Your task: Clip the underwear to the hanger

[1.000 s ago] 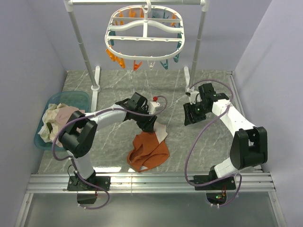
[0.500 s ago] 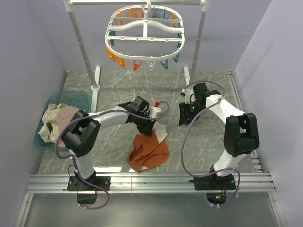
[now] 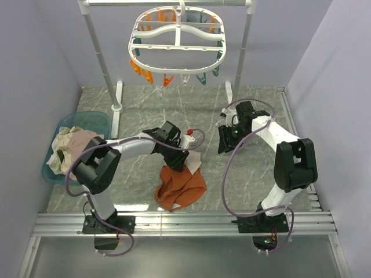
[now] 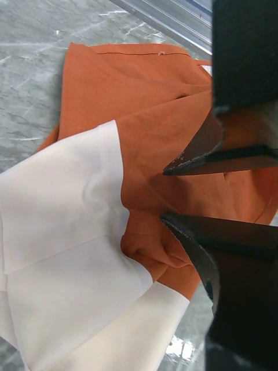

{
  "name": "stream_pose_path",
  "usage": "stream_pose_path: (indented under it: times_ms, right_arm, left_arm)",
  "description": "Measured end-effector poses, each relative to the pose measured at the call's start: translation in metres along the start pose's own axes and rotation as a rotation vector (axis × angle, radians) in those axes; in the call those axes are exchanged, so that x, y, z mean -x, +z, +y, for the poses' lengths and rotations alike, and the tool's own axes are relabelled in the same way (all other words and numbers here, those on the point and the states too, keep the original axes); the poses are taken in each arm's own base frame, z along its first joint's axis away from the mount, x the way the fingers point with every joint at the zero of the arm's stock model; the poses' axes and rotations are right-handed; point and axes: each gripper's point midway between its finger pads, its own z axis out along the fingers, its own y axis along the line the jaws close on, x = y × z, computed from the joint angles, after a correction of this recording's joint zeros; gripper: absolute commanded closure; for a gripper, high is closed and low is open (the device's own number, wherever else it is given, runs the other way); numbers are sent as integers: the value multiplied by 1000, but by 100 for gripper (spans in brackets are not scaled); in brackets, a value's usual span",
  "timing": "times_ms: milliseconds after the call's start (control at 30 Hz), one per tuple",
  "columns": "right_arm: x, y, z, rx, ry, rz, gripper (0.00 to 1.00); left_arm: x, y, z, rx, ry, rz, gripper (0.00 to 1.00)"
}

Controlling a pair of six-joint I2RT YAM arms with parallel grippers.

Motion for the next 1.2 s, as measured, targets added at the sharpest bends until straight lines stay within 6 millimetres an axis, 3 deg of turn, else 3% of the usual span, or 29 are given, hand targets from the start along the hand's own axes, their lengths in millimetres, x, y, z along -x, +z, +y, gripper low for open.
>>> stream_pose_path:
  times_ms: [100, 400, 700, 800, 933, 967, 1100, 1200]
  right_arm:
    - [0, 0, 0, 1, -1, 0, 50]
    - [0, 0, 2, 7, -1, -1, 50]
    - [0, 0, 2, 7, -1, -1, 48]
    - [0, 0, 1, 7, -1, -1, 48]
    - [0, 0, 1, 7, -1, 0, 48]
    - [0, 0, 1, 7, -1, -1, 48]
    - [0, 0, 1, 7, -1, -1, 48]
    - [0, 0, 2, 7, -1, -1, 48]
  left_arm:
    - [0, -7, 1, 19, 14, -5, 60]
    - [11, -56, 16, 116, 63, -72, 53]
    - [-18, -38, 28, 120, 45, 38, 53]
    - [-25, -32, 33, 126, 37, 67, 61]
    - [-32, -30, 36, 133, 45, 93, 93]
    - [-32, -31, 36, 134, 45, 95, 98]
    - [-37, -35, 34, 130, 44, 112, 100]
    - [-35, -52, 28, 138, 39, 96, 100]
